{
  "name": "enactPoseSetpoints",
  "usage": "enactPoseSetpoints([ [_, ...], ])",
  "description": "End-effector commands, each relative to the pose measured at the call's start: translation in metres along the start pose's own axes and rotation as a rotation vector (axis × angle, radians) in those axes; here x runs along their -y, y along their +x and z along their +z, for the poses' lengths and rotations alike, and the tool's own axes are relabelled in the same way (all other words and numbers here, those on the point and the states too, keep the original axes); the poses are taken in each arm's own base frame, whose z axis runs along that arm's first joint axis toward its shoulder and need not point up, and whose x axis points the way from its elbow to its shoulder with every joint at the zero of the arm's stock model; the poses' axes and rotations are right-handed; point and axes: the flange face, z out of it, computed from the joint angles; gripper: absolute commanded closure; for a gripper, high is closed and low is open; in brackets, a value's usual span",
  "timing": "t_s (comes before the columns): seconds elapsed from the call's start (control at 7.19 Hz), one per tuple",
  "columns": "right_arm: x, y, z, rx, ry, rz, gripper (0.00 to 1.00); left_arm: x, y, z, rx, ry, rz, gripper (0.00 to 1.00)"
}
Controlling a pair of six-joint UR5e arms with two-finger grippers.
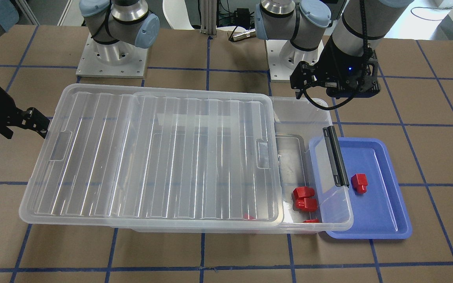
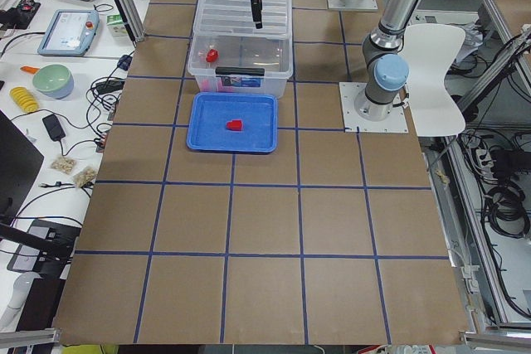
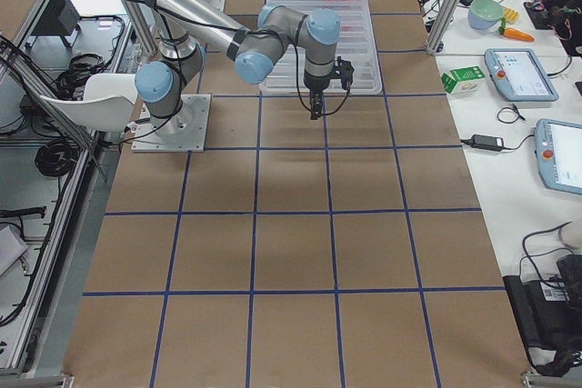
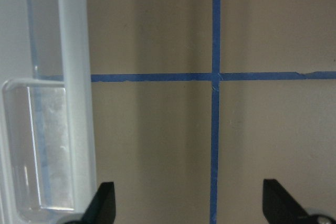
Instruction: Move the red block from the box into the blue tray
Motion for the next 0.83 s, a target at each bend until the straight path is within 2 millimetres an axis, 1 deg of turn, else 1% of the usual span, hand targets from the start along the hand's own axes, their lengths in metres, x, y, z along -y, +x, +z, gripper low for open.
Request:
enactPoseSetpoints([
  [0.0, 0.004, -0.033, 0.0, -0.006, 0.011, 0.03, 0.0, -0.012, 0.0, -0.007, -0.001, 0.014, 0.0, 0.0],
  [0.28, 0.008, -0.06, 0.002, -0.01, 0.021, 0.048, 0.0, -0.012, 0.0, -0.006, 0.001, 0.014, 0.011, 0.0],
  [0.56, 0.008, -0.079, 0.001, -0.009, 0.025, 0.049, 0.0, -0.013, 0.0, -0.008, 0.001, 0.016, 0.011, 0.0],
  [0.7, 0.008, -0.094, 0.0, -0.011, 0.028, 0.049, 0.0, -0.013, 0.0, -0.008, 0.001, 0.016, 0.012, 0.0],
])
